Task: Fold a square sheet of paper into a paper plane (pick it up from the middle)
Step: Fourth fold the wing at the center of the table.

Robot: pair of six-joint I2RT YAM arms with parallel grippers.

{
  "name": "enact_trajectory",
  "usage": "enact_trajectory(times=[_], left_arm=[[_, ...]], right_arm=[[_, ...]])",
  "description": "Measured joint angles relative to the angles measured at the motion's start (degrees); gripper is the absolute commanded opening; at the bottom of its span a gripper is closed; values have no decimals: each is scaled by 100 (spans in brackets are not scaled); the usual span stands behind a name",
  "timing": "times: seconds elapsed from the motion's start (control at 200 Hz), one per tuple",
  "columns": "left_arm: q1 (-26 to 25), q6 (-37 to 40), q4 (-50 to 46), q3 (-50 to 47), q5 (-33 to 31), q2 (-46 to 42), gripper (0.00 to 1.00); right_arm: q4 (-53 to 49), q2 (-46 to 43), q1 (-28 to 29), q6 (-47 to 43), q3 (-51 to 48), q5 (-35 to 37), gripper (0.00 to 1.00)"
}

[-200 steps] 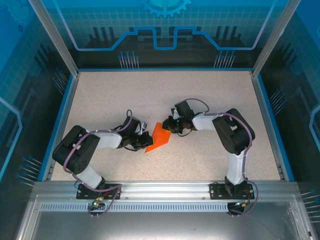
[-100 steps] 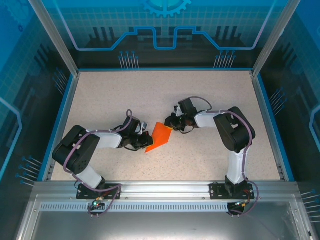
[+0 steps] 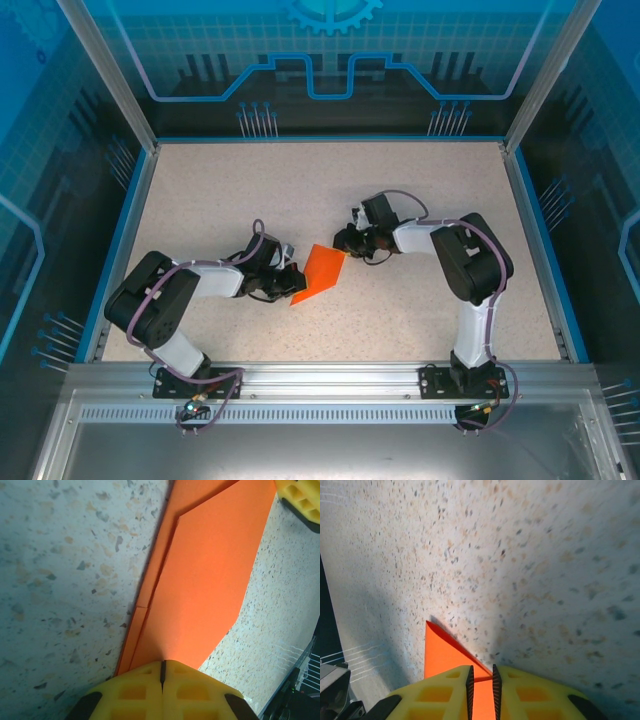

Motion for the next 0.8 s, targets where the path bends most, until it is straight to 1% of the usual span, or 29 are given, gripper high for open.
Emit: enact_trajectory(times=[0.16,0.355,0.48,0.685,0.8], left_arm=[[0,0,37,-24,0,-9,4],[0,0,39,-26,-2,-15,4],[-2,0,37,-26,-11,-22,4],[-7,-2,33,-26,-20,-22,4],[-7,-2,33,-26,-20,-22,4]], right_arm=[[-92,-238,-166,-157,0,208,22],[-55,-675,-68,-175,-50,232,22],[184,-822,186,-44,-275,229,21],[391,-822,826,249,-603,234,19],[531,-793,984,376,-621,232,18]])
